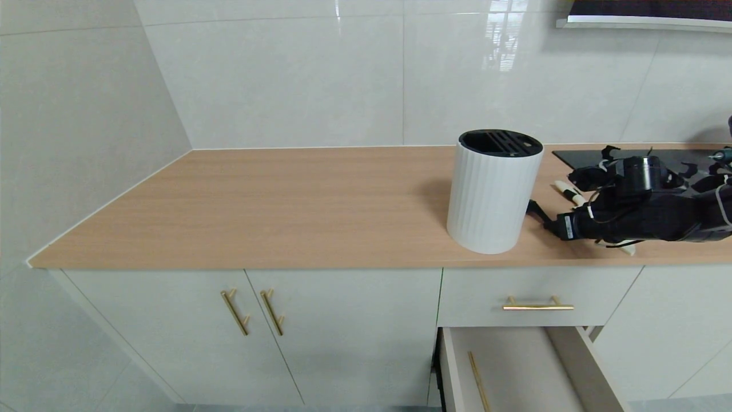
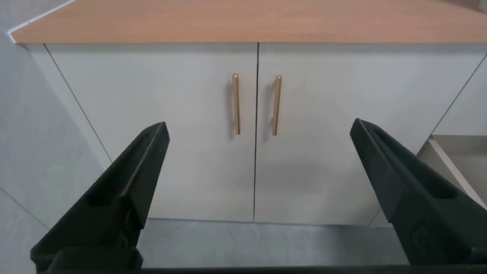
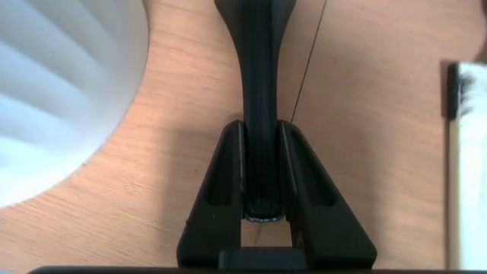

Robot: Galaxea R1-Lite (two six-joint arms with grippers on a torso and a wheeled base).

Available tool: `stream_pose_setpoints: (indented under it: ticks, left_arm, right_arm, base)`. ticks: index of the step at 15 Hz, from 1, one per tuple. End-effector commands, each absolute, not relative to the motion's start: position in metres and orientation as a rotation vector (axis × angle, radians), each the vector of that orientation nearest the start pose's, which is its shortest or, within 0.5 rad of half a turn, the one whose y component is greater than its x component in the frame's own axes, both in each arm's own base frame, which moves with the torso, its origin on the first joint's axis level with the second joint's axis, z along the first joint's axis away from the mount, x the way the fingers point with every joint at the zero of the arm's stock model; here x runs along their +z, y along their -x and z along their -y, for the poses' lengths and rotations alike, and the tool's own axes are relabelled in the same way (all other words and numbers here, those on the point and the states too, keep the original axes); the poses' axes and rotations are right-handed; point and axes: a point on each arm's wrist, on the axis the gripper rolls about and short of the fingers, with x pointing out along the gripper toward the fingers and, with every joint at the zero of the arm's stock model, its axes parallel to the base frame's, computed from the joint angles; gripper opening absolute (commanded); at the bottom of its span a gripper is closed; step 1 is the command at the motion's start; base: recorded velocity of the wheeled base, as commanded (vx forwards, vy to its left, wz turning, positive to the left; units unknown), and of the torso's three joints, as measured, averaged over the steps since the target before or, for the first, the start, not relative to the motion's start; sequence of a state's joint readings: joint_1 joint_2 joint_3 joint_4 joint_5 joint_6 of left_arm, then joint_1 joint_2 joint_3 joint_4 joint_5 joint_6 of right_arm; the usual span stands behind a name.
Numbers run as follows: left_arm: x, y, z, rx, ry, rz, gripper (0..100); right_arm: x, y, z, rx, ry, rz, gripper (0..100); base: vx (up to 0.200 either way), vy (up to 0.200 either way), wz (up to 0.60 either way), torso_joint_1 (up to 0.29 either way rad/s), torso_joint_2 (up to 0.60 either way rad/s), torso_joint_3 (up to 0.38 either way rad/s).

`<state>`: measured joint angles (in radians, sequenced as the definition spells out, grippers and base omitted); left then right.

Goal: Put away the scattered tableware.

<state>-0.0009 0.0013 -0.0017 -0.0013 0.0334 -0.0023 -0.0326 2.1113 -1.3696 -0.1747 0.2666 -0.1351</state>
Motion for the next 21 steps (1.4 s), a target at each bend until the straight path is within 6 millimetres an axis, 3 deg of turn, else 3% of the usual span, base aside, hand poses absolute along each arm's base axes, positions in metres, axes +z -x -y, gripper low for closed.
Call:
stream_pose_setpoints:
  ticks: [1,3,5,8,12,15,21]
  left_arm:
    - [0.076,0.023,-0.001,0.034,0.003,0.002,100]
    - [0.076,0.023,-0.001,0.032,0.003,0.002,100]
    - [0.076,0.023,-0.001,0.034,0.003,0.002,100]
    - [0.076,0.023,-0.001,0.034,0.003,0.002,100]
    - [0.076,0.023,-0.001,0.032,0.003,0.002,100]
    - [0.076,0.023,-0.001,0.034,0.003,0.002,100]
    - [0.076,0.023,-0.001,0.034,0.003,0.002,100]
  right_arm:
    - [0.166,-0.409,0.008,0.245,0.01,-0.494,0]
    - [0.201,-0.365,0.007,0.19,-0.054,-0.472,0]
    - [0.211,-0.327,0.006,0.171,-0.056,-0.498,0]
    - [0.208,-0.276,0.007,0.089,-0.044,-0.592,0]
    - [0.201,-0.218,-0.008,0.067,-0.019,-0.61,0]
    - [0.178,-0.2,-0.019,0.106,-0.044,-0.69,0]
    - [0.155,-0.2,-0.036,0.176,-0.009,-0.793,0]
  base:
    - [0.0,0.0,0.0,0.0,0.0,0.0]
    - [0.0,0.0,0.0,0.0,0.0,0.0]
    - [0.0,0.0,0.0,0.0,0.0,0.0]
    - [0.0,0.0,0.0,0.0,0.0,0.0]
    - [0.0,0.0,0.0,0.0,0.0,0.0]
    - [0.0,0.0,0.0,0.0,0.0,0.0]
    - [0.0,0.0,0.0,-0.014,0.03,0.017]
